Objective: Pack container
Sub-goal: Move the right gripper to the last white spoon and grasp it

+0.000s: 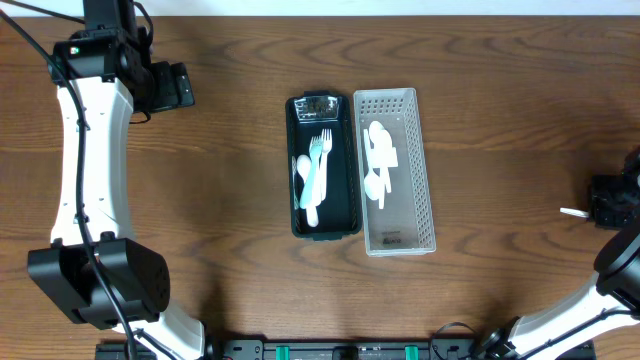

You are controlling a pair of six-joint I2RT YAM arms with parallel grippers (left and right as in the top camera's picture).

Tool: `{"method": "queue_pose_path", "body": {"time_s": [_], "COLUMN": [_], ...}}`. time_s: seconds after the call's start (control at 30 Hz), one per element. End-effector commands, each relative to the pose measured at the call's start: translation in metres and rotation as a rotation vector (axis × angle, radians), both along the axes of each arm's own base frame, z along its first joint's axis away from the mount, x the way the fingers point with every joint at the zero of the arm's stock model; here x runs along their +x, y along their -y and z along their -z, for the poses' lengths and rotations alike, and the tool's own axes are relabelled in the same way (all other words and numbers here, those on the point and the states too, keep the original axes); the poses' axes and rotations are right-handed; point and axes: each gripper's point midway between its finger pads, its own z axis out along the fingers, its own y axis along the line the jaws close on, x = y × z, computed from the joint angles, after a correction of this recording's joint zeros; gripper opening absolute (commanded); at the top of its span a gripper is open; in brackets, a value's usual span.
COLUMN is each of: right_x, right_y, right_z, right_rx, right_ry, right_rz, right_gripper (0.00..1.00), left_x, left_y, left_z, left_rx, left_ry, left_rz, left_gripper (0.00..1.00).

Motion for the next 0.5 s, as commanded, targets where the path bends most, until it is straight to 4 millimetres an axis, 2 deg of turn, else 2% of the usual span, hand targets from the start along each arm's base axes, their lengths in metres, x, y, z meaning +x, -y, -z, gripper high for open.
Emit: {"method": "queue_pose_path", "body": {"time_s": [0.0,0.13,0.33,0.47], "right_x": [-0.021,-0.011,0.001,0.023], "right_y": [-0.016,-0.027,-0.044,-0.055], "right_z": [0.023,0.024,0.021,-0.001], "right_rx": [0.072,0.138,0.181,0.098], "right_ry": [-0.078,-0.029,-0.003,0.005], "right_rz": [-0.022,-0.117,-0.23,-0.363], "right_gripper": [0.15,0.01,0.01,0.01], "left_x": [-0.001,-0.001,-0.001,-0.001], "left_y": [-0.003,-0.004,-0.004,-0.004], "left_z": [0.007,0.007,0.007,0.007], "left_rx": [0.014,0.014,0.014,0.014], "left_ry": [-0.024,-0.024,-0.024,-0.023], "left_rz": [0.004,0.003,0.003,0.003], "left_gripper": [0.98,0.98,0.98,0.98]}}
